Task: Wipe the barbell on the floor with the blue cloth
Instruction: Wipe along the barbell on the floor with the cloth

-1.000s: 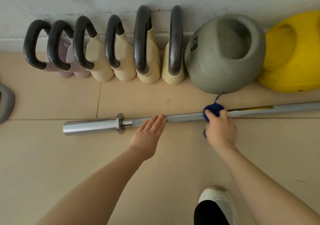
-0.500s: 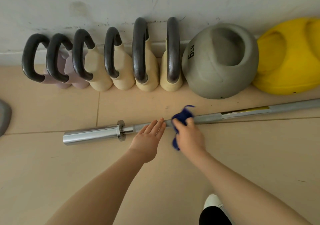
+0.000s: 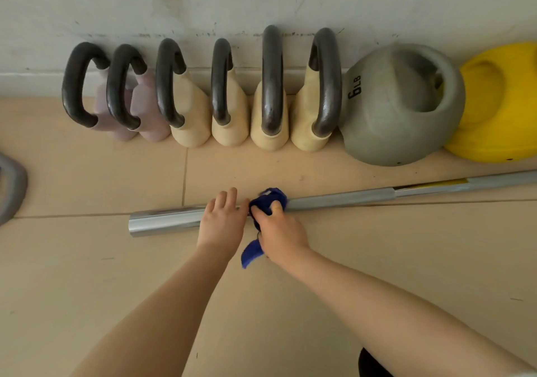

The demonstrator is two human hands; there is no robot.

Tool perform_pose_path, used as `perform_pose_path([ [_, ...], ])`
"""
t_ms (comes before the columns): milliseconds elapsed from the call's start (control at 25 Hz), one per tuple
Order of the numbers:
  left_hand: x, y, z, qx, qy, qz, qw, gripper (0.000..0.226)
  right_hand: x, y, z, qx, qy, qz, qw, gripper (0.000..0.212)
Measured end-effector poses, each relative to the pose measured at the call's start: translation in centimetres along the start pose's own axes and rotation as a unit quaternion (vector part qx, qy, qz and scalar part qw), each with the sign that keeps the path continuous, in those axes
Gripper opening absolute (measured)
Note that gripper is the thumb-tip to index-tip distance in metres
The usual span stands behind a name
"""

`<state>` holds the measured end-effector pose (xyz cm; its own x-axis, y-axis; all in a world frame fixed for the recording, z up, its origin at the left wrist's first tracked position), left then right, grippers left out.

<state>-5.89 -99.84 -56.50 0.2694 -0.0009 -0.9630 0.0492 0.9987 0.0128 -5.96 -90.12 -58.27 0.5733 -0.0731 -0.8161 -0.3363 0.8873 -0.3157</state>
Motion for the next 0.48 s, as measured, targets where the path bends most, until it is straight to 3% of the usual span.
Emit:
perform_pose_path([
  [80, 0.2, -1.0, 0.0, -0.006, -0.004, 0.034, 0.999, 0.051, -1.5, 2.1, -0.2, -0.029, 0.023, 0.104, 0.994, 0.052],
  [200, 1.2, -2.0, 0.2, 0.024, -0.031, 0.057, 0.998, 0.068, -4.7, 8.3, 0.1, 0.084, 0.053, 0.229, 0.968, 0.042],
  [320, 1.7, -1.9, 0.9, 0.036, -0.036, 0.050, 0.997, 0.071, -4.2, 6.7, 0.0, 0.138, 0.061, 0.157, 0.976, 0.032],
  [400, 1.6, -1.9, 1.0, 0.023, -0.029, 0.062, 0.997, 0.072, -2.4, 2.4, -0.5, 0.090, 0.046, 0.108, 0.989, 0.037],
  [480, 1.5, -2.0, 0.7, 0.017, -0.021, 0.080, 0.996, 0.072, -0.7, -1.1, -0.6, -0.042, 0.012, 0.140, 0.989, 0.059],
])
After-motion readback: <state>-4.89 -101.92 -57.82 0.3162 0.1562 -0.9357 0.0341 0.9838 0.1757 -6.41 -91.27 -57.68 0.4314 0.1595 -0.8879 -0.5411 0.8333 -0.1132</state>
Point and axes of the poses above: each hand's wrist, its own z-axis away from the middle knuckle, its own x-axis out of the palm, y = z × x, the point moved 5 cm from there along -z, towards the middle knuckle
